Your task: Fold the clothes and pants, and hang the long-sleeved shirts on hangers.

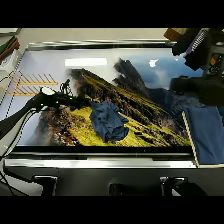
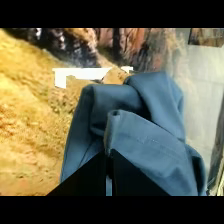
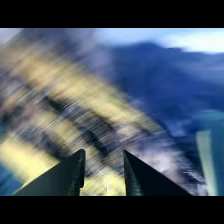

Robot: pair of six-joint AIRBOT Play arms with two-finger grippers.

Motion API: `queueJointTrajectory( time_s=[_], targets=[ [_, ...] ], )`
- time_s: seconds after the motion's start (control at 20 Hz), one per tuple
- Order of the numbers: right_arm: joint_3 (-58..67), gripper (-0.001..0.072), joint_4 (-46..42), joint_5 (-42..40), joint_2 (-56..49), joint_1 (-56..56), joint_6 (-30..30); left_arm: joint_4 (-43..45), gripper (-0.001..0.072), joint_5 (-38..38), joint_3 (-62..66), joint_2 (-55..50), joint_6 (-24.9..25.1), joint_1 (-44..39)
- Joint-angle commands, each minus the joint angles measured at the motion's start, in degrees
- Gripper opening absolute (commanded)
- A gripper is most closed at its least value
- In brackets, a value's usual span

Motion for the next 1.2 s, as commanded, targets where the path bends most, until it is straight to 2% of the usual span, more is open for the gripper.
queueJointTrajectory(
  time_s=[0.0, 0.05, 0.1, 0.15, 0.2, 0.25, 0.4, 0.55, 0.7, 0.95, 1.05, 1.15],
  targets=[
    [-5.4, 0.032, 13.9, 3.5, -5.4, -12.8, 5.8, 0.0, 0.0016, -1.6, 0.2, 0.5, -0.4, 1.0],
    [-7.8, 0.0324, 31.4, 2.3, -8.5, -18.0, -1.5, 0.0, 0.0016, -1.7, 0.2, 0.5, -0.9, 0.9],
    [-10.3, 0.0328, 48.2, 0.0, -11.7, -22.1, -12.1, 0.0, 0.0016, -1.6, 0.2, 0.5, -1.4, 0.8],
    [-12.2, 0.0394, 58.7, -3.3, -14.5, -24.1, -20.1, 0.0, 0.0016, -1.6, 0.2, 0.5, -1.5, 0.8],
    [-13.3, 0.0548, 61.7, -6.1, -16.8, -24.1, -24.4, 0.0, 0.0016, -1.6, 0.2, 0.5, -1.5, 0.6],
    [-14.5, 0.0599, 61.3, -8.5, -18.6, -22.9, -27.6, 0.0, 0.0016, -1.6, 0.2, 0.5, -1.5, 0.6],
    [-19.7, 0.0596, 60.7, -7.7, -23.0, -16.9, -30.9, 0.0, 0.0016, -1.6, 0.2, 0.5, -1.5, 0.6],
    [-22.1, 0.0589, 61.2, -3.1, -27.1, -9.8, -31.5, 0.0, 0.0016, -1.6, 0.2, 0.5, -1.5, 0.6],
    [-22.1, 0.0539, 61.8, 0.1, -30.8, -3.7, -32.0, 0.0, 0.0016, -1.6, 0.2, 0.5, -1.5, 0.6],
    [-22.1, 0.0534, 61.8, 5.5, -33.7, 0.4, -29.8, 0.0, 0.0016, -1.6, 0.2, 0.5, -1.5, 0.6],
    [-22.1, 0.0513, 61.7, 8.7, -33.9, 0.3, -28.2, 0.0, 0.0016, -1.6, 0.2, 0.5, -1.5, 0.6],
    [-22.1, 0.0391, 61.6, 11.1, -33.9, 0.3, -27.6, 0.0, 0.0016, -1.6, 0.2, 0.5, -1.5, 0.6]
  ],
)
